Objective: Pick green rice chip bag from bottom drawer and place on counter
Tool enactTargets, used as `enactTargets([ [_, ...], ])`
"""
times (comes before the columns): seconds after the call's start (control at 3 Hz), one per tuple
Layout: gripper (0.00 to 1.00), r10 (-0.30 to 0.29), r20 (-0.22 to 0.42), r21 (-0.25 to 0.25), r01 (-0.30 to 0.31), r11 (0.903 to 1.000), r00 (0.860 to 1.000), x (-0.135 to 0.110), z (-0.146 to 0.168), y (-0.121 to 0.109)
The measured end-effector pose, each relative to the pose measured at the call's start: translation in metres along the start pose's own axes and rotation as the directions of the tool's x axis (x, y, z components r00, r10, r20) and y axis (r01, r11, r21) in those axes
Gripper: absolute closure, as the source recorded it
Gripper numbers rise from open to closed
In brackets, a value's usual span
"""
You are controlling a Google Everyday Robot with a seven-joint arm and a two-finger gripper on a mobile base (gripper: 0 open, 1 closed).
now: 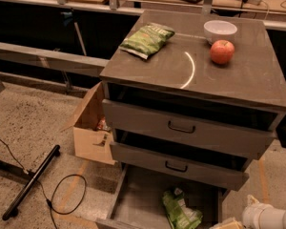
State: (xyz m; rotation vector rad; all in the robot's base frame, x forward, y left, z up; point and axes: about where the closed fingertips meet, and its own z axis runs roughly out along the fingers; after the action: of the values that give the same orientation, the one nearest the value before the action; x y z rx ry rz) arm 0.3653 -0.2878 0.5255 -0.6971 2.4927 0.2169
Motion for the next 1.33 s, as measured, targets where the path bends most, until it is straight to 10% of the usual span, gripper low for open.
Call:
enactTargets([
  [1.33, 0.00, 0.123, 0.087, -0.007, -0.123, 0.9924, 0.989, 0.000, 0.074, -0.011],
])
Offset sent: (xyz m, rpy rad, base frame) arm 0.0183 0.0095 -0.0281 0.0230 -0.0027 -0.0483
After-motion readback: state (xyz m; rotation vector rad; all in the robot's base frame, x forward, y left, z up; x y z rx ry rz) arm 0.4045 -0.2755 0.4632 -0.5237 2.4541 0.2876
